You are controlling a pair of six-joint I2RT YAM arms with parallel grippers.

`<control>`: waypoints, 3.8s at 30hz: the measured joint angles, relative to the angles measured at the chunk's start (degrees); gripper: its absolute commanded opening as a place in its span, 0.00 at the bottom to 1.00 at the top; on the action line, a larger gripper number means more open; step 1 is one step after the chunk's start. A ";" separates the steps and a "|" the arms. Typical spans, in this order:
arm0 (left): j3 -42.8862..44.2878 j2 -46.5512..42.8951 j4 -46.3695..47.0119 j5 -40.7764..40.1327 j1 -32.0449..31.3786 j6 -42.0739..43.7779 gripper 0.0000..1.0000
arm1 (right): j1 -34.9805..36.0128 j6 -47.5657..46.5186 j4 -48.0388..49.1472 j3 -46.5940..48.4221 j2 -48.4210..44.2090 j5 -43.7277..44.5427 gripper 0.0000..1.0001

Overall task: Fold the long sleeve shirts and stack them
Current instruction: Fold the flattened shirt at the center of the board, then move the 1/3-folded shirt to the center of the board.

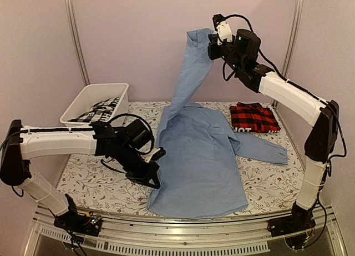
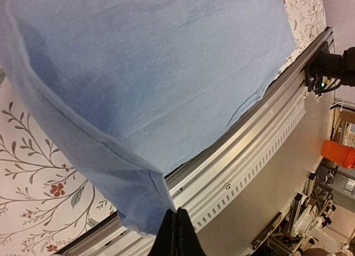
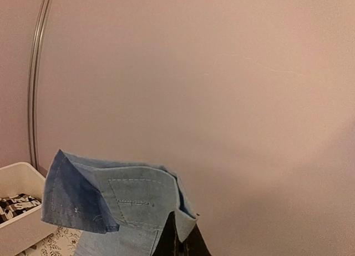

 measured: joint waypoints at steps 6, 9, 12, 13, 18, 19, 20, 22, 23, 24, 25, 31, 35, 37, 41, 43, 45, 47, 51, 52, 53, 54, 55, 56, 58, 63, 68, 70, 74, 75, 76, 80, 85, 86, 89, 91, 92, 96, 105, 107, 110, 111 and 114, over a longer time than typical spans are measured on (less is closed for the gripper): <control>1.33 5.90 2.27 2.38 -1.20 1.57 0.00 | 0.00 -1.73 2.58 -4.09 -0.63 0.94 0.00; 1.36 7.91 3.34 3.48 -1.92 2.03 0.00 | 0.00 -2.01 3.26 -6.01 -1.07 0.85 0.00; 1.38 9.33 4.46 4.46 -2.49 2.32 0.00 | -0.02 -2.16 3.91 -8.37 -2.14 0.59 0.00; 1.38 9.64 4.68 4.66 -2.62 2.36 0.00 | -0.02 -2.27 4.15 -9.07 -2.58 0.57 0.00; 1.53 10.80 5.81 5.57 -2.99 2.69 0.00 | -0.15 -2.73 5.73 -11.41 -4.85 0.15 0.00; 1.62 11.13 5.99 5.81 -3.06 2.73 0.00 | -0.17 -2.78 6.16 -11.47 -5.14 -0.11 0.00; 1.73 11.47 6.14 5.92 -3.13 2.86 0.00 | -0.17 -2.86 6.64 -11.47 -5.42 -0.44 0.00; 2.01 12.13 6.51 6.14 -3.23 2.97 0.00 | -0.22 -3.02 7.54 -11.47 -5.88 -0.81 0.00; 2.12 12.48 6.75 6.25 -3.30 3.10 0.00 | -0.26 -3.15 7.93 -11.47 -6.01 -0.96 0.00; 2.16 12.79 6.95 6.32 -3.37 3.15 0.00 | -0.28 -3.21 8.22 -11.47 -6.10 -1.11 0.00; 2.16 13.03 7.10 6.43 -3.41 3.23 0.00 | -0.31 -3.28 8.37 -11.47 -6.12 -1.36 0.00; 2.16 14.23 7.76 7.28 -3.78 3.65 0.00 | -0.50 -3.72 9.11 -13.42 -6.19 -3.45 0.00; 2.16 14.36 7.93 7.58 -4.00 4.09 0.02 | -0.50 -3.80 9.27 -16.79 -6.80 -4.83 0.00; 2.16 14.36 8.09 7.76 -4.04 4.42 0.03 | -0.55 -3.87 9.25 -18.51 -7.17 -5.62 0.00; 2.16 14.36 8.50 8.09 -4.04 4.79 0.07 | -0.55 -3.82 9.03 -22.36 -8.57 -8.55 0.01; 2.16 14.38 8.98 8.31 -4.07 4.85 0.10 | -0.55 -3.58 8.98 -23.78 -9.38 -11.02 0.02; 2.16 14.40 9.31 8.55 -4.09 4.92 0.16 | -0.55 -2.97 8.79 -25.05 -10.32 -14.32 0.02; 2.16 14.47 9.49 8.83 -4.11 5.18 0.21 | -0.55 -2.23 8.66 -25.83 -11.06 -17.44 0.03; 2.16 14.51 10.19 9.33 -4.13 5.07 0.32 | -0.55 -0.61 7.96 -26.60 -12.31 -23.08 0.04; 2.16 14.51 10.45 9.46 -4.13 5.05 0.33 | -0.55 0.00 7.54 -26.77 -12.68 -24.65 0.03; 2.16 14.51 10.62 9.55 -4.13 5.07 0.35 | -0.55 0.46 7.41 -26.95 -12.94 -25.81 0.04; 2.16 14.51 10.69 9.64 -4.13 5.18 0.36 | -0.55 1.05 7.08 -27.15 -13.27 -27.08 0.04; 2.16 14.51 10.71 9.70 -4.13 5.18 0.36 | -0.55 1.51 6.80 -27.28 -13.46 -28.15 0.04; 2.14 14.51 10.73 9.70 -4.13 5.07 0.37 | -0.55 2.01 6.60 -27.47 -13.62 -29.03 0.04; 2.10 14.45 10.82 9.64 -4.13 4.90 0.36 | -0.55 3.02 6.14 -28.17 -13.92 -30.73 0.04; 0.57 11.80 12.00 9.46 -3.30 3.89 0.32 | -0.55 5.14 4.33 -29.62 -14.01 -33.94 0.04; -0.61 5.75 12.70 8.79 0.90 2.36 0.28 | -0.55 7.08 1.66 -29.73 -14.03 -39.08 0.04; -0.63 3.96 13.09 7.50 3.72 1.70 0.28 | -0.55 8.00 0.55 -29.73 -14.03 -41.90 0.04; -0.70 3.15 13.68 4.52 11.19 -0.28 0.28 | -0.55 9.86 -2.64 -29.73 -14.03 -48.65 0.03; -0.70 3.26 13.86 3.87 12.81 -0.55 0.28 | -0.55 10.23 -3.52 -29.73 -14.03 -50.34 0.03; -0.70 3.50 14.40 2.86 14.82 -0.90 0.27 | -0.55 10.67 -4.59 -29.73 -14.03 -52.17 0.02; 0.85 7.28 16.59 1.42 19.26 -1.44 0.26 | -0.07 12.04 -7.30 -30.71 -13.94 -57.20 0.02; 5.25 16.02 19.65 1.38 20.70 -1.27 0.23 | 1.40 13.44 -9.35 -34.10 -13.42 -59.04 0.03; 6.10 17.57 20.15 1.44 20.74 -1.22 0.23 | 1.81 13.68 -9.79 -34.40 -13.09 -59.01 0.03; 8.50 22.05 22.23 1.49 21.11 -1.20 0.23 | 3.17 14.95 -11.45 -34.86 -11.47 -58.34 0.03; 9.81 24.41 23.17 1.49 21.49 -1.22 0.23 | 3.85 15.91 -12.46 -35.17 -10.29 -57.40 0.02; 10.43 25.46 23.63 1.46 21.68 -1.22 0.23 | 4.17 16.41 -13.11 -35.36 -9.60 -56.85 0.02; 12.02 29.49 24.94 1.38 22.69 -1.27 0.22 | 4.98 17.94 -15.04 -35.65 -6.29 -55.19 0.02; 18.93 37.59 25.64 2.12 25.83 -1.03 0.22 | 5.84 19.69 -20.50 -33.90 0.74 -47.36 0.02; 20.70 38.84 25.66 2.25 26.51 -0.74 0.22 | 5.86 19.91 -21.14 -33.14 1.33 -45.59 0.02; 23.10 40.48 25.53 2.60 27.61 -0.28 0.24 | 5.97 20.06 -21.92 -31.54 1.68 -43.65 0.02; 23.76 40.85 25.51 2.62 27.87 -0.09 0.24 | 6.05 20.02 -22.10 -31.08 1.73 -43.06 0.02; 24.74 41.24 25.16 2.60 28.39 0.94 0.27 | 6.88 19.54 -22.77 -29.40 1.73 -40.92 0.02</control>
